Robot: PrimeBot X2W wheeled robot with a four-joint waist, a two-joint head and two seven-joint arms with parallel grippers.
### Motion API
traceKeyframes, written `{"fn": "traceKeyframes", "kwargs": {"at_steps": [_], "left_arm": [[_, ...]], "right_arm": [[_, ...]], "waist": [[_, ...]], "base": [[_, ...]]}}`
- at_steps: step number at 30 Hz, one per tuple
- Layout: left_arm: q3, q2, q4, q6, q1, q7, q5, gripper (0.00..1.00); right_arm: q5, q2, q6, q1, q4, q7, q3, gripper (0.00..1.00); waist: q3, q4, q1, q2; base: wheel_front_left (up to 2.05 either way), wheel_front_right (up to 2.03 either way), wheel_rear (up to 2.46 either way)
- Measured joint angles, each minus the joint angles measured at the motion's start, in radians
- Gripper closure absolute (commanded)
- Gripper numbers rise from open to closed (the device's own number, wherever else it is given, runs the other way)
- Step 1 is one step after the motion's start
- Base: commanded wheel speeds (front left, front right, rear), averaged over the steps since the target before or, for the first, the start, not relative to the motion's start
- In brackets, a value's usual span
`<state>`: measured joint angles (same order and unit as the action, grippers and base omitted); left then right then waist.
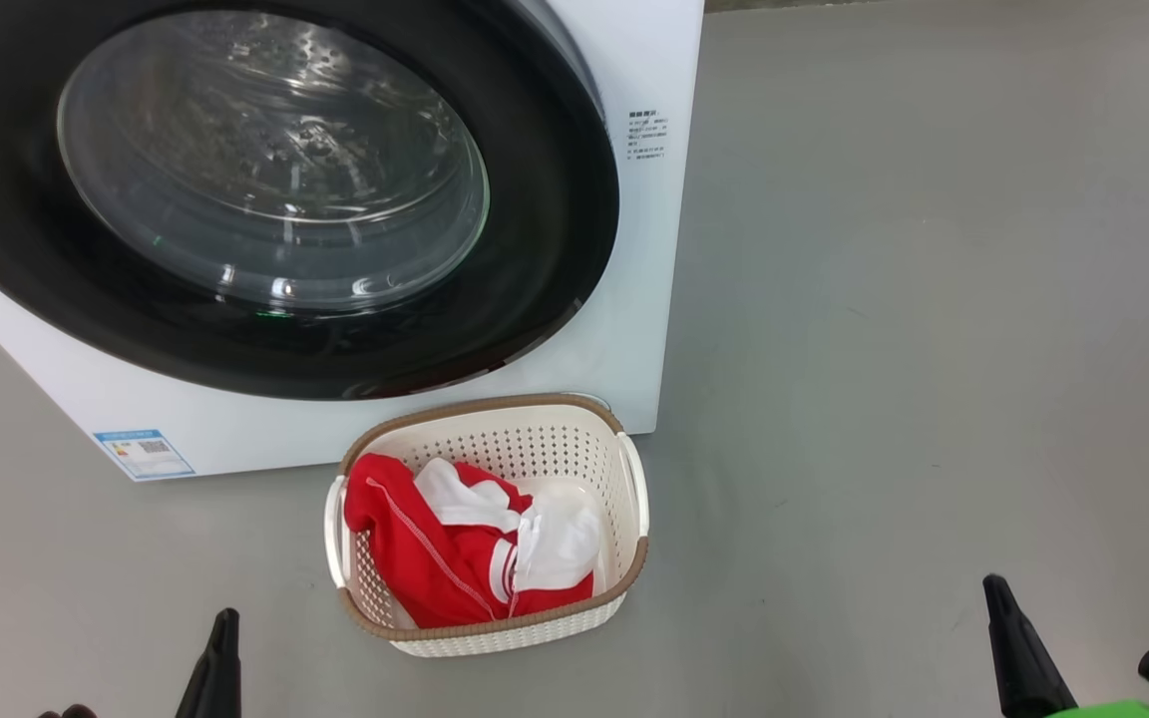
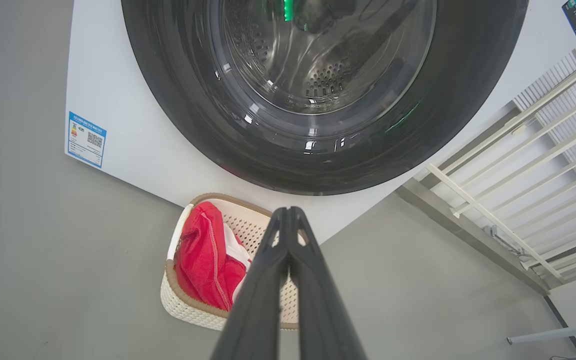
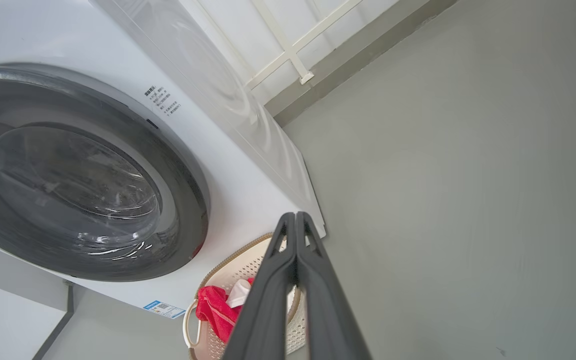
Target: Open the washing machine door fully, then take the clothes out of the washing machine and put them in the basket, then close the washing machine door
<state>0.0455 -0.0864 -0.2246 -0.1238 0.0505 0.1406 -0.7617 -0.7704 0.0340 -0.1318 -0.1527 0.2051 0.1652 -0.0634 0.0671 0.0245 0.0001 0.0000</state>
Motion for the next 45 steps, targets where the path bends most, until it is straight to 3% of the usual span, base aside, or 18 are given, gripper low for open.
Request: {"fn": "traceKeyframes", "kwargs": {"at_steps": [45], "left_arm": [[0.012, 0.018, -0.02, 0.0, -0.058, -0.128, -0.448, 1.0]], "right_arm": [[-0.458, 0.018, 0.0, 0.106, 0.032, -0.123, -0.009, 1.0]], "waist": [[-0.034, -0.013, 0.0, 0.0]], "base": [[0.0, 0.0, 0.0]]}}
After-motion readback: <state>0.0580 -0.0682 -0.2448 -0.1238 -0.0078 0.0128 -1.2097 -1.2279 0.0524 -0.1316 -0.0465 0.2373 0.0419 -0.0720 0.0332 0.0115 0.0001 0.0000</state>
